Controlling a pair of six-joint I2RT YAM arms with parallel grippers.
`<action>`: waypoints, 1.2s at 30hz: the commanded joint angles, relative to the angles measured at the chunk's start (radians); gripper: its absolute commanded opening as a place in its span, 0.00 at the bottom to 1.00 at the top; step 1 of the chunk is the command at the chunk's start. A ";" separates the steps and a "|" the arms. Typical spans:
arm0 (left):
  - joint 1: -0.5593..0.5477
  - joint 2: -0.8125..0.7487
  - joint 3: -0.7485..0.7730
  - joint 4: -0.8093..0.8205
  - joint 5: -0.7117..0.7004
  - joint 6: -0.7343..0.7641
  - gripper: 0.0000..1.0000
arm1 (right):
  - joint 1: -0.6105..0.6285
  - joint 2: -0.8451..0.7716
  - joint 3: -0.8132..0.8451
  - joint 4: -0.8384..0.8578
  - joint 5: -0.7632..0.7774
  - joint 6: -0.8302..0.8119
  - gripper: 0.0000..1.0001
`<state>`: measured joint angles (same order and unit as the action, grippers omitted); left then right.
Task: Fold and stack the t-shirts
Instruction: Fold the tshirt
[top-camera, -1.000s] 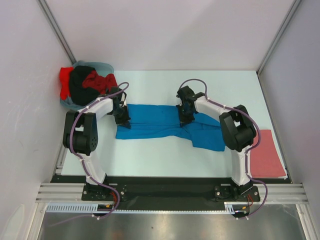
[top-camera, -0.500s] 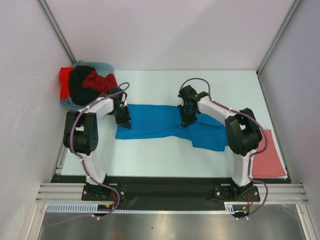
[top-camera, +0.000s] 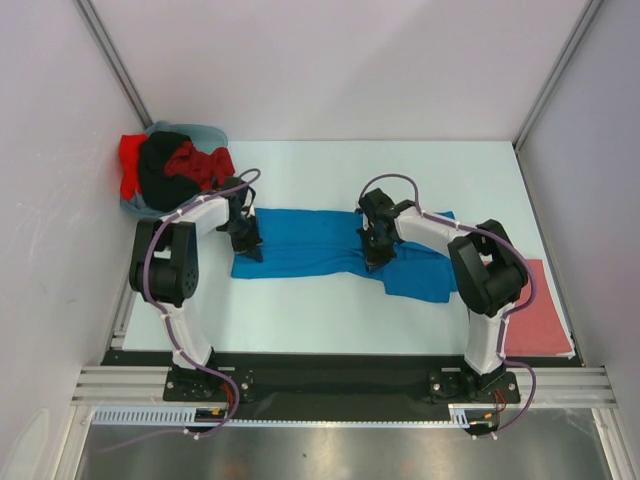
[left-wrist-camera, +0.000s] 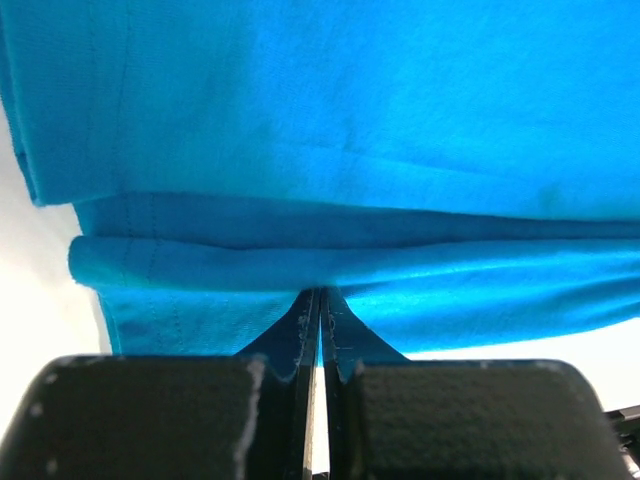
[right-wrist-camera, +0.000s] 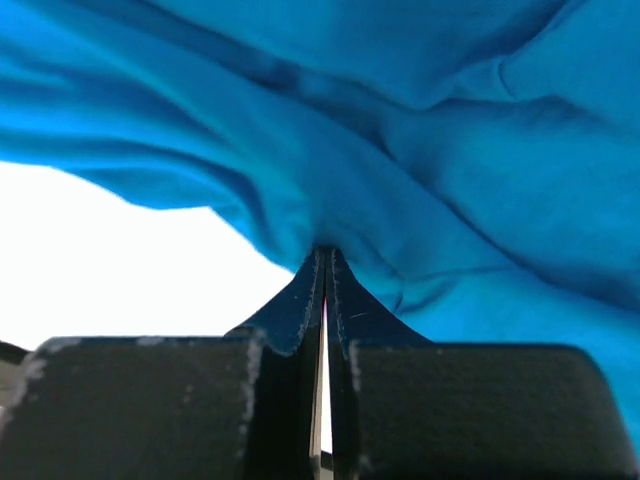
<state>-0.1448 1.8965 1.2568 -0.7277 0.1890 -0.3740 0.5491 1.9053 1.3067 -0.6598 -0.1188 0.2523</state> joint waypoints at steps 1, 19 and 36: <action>-0.006 0.016 -0.003 -0.009 -0.029 0.006 0.05 | -0.008 0.026 -0.033 0.045 0.018 -0.013 0.00; 0.002 -0.106 -0.031 -0.096 -0.154 0.070 0.08 | -0.034 -0.135 -0.110 -0.050 -0.035 -0.005 0.00; -0.219 -0.102 0.101 0.079 0.226 0.053 0.21 | -0.202 -0.273 -0.121 -0.142 0.015 0.100 0.51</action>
<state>-0.3267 1.8206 1.3220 -0.7399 0.2729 -0.3313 0.4446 1.7428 1.2304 -0.7437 -0.1211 0.2966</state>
